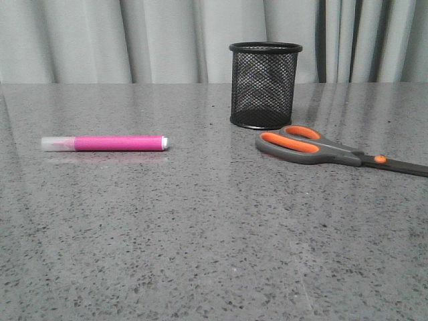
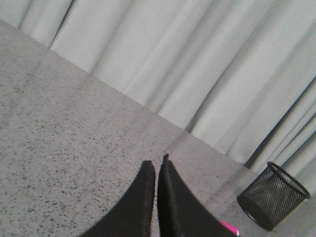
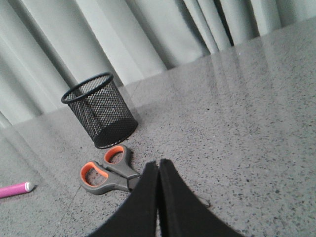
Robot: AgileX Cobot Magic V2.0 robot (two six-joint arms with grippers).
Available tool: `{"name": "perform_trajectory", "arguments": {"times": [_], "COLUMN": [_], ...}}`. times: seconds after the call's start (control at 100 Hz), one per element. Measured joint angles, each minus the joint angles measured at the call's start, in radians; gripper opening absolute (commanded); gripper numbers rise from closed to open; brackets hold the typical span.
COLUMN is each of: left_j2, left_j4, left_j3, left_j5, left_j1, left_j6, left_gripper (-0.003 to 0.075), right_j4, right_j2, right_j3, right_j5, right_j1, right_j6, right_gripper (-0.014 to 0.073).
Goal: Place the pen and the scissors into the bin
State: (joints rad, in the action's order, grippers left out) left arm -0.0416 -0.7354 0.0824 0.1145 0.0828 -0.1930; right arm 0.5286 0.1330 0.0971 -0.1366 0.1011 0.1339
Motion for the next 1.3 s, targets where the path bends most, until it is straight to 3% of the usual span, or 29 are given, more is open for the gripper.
{"name": "perform_trajectory", "arguments": {"times": [0.19, 0.47, 0.57, 0.67, 0.76, 0.84, 0.89, 1.06, 1.3], "left_j2": [-0.210, -0.480, -0.532, -0.564, -0.585, -0.604, -0.618, -0.682, -0.900], "left_j4": [0.170, 0.210, 0.210, 0.210, 0.204, 0.181, 0.155, 0.060, -0.119], "left_j3": [0.189, 0.411, 0.445, 0.458, 0.464, 0.464, 0.464, 0.498, 0.652], "left_j5": [0.198, 0.420, 0.444, 0.448, 0.448, 0.445, 0.441, 0.444, 0.587], "left_j1": [0.000, 0.000, 0.000, 0.000, 0.000, 0.000, 0.000, 0.000, 0.000], "left_j6": [-0.045, -0.165, -0.166, -0.171, -0.186, -0.210, -0.230, -0.374, -0.795], "left_gripper": [-0.0019, -0.0018, -0.0005, 0.0097, 0.0278, 0.0432, 0.0466, 0.0421, 0.0369], "right_j4": [-0.055, -0.071, -0.076, -0.078, -0.078, -0.078, -0.078, -0.078, -0.078], "right_j2": [0.280, 0.575, 0.621, 0.645, 0.651, 0.651, 0.651, 0.651, 0.652], "right_j3": [0.204, 0.448, 0.489, 0.510, 0.516, 0.517, 0.517, 0.517, 0.517], "right_j5": [-0.139, -0.324, -0.361, -0.389, -0.397, -0.398, -0.400, -0.399, -0.399], "right_j1": [0.000, 0.000, 0.000, 0.000, 0.000, 0.000, 0.000, 0.000, 0.000], "right_j6": [0.051, 0.093, 0.124, 0.147, 0.157, 0.161, 0.163, 0.181, 0.214], "right_gripper": [-0.0050, -0.0046, 0.0036, 0.0255, 0.0444, 0.0477, 0.0470, 0.0463, 0.0463]}}
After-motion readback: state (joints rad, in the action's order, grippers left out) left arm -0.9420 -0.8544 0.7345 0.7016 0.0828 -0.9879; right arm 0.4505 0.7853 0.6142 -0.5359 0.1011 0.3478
